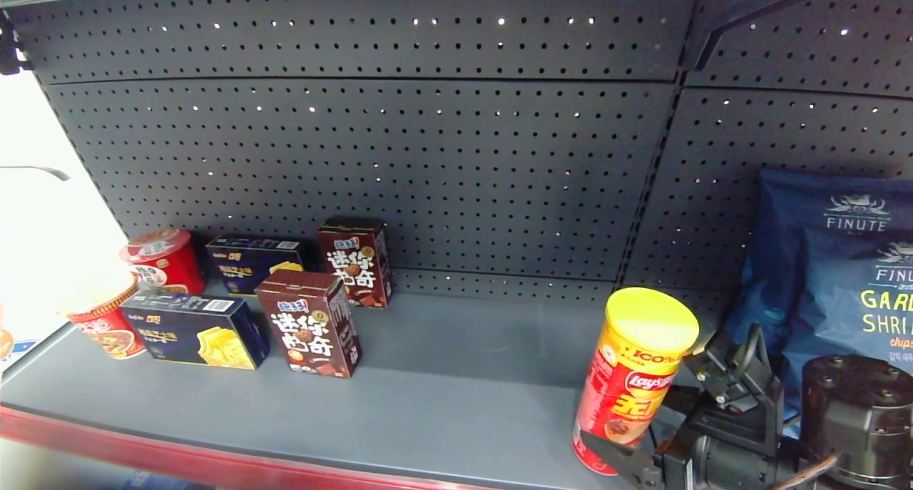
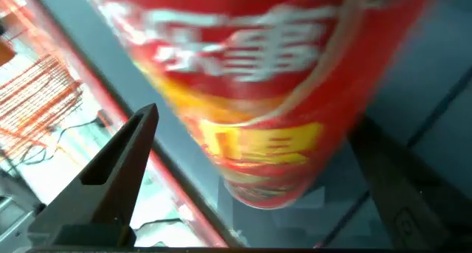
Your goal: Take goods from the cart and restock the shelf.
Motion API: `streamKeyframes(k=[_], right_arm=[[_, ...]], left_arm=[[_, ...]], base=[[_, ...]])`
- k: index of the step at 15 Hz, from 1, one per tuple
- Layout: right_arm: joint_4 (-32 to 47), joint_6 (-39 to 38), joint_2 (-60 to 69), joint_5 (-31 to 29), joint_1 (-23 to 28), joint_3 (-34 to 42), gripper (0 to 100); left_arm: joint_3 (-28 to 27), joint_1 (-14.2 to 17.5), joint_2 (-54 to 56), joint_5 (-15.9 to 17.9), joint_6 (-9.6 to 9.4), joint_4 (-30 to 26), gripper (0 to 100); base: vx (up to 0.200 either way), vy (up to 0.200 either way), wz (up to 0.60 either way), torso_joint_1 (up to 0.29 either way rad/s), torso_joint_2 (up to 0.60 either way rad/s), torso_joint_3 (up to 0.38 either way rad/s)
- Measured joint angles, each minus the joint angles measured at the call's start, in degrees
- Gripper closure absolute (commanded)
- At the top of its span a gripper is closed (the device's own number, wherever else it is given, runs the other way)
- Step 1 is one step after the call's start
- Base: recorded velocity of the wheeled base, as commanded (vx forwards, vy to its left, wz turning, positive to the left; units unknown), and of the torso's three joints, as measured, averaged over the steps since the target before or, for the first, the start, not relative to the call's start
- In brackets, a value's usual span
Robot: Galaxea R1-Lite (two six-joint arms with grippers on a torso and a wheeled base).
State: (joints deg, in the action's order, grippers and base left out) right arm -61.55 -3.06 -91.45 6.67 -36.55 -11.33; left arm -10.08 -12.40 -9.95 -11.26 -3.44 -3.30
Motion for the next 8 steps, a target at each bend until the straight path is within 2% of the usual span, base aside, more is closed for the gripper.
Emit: streamKeyframes(k=[8], right_arm=[[0.0,-0.3,-0.8,-0.1,-3.1,0.1,0]], left_arm=[[0.1,0.0,0.4,0.1,0.0,-0.1,100]], base=[[0.0,0.0,0.0,0.0,0.0,0.0]])
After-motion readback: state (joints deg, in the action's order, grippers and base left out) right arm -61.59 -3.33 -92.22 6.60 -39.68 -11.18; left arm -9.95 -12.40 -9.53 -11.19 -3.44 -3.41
